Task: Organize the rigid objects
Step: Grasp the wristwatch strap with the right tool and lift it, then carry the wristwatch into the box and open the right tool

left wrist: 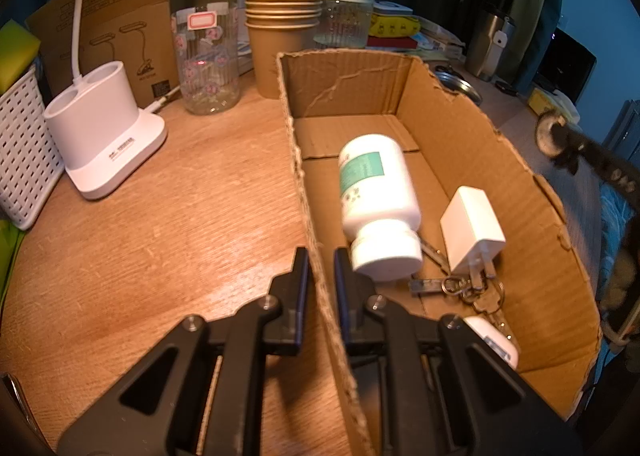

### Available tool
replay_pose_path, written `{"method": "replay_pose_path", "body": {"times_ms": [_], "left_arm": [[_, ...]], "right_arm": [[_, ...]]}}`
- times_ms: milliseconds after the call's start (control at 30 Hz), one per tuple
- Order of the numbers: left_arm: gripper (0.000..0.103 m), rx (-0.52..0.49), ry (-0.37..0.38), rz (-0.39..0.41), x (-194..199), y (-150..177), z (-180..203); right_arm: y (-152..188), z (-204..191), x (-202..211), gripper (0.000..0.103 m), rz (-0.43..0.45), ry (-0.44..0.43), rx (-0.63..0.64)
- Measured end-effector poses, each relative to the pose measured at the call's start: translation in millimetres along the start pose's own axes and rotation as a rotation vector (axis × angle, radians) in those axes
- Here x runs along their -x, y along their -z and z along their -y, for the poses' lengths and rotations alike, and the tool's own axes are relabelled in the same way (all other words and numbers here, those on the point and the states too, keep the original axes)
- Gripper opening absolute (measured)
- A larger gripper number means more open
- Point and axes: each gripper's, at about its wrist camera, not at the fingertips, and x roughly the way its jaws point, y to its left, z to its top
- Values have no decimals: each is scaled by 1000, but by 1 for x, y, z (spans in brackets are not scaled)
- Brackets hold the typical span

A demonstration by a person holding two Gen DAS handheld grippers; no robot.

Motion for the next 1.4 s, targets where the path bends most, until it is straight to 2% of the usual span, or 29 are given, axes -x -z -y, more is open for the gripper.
{"method": "replay_pose_path", "body": {"times_ms": [200, 400, 1100, 1400], "left_arm": [[14, 0, 0, 0, 0, 0, 0], [14, 0, 0, 0, 0, 0, 0], [13, 0, 0, 0, 0, 0, 0], [13, -1, 0, 0, 0, 0, 0]], "right_arm": [[-18, -28, 33, 11, 77, -62, 54], [-27, -53, 44, 11, 103, -98, 107], [-20, -112, 33, 11, 71, -197, 217], [-12, -129, 21, 11, 25, -247, 261]]}}
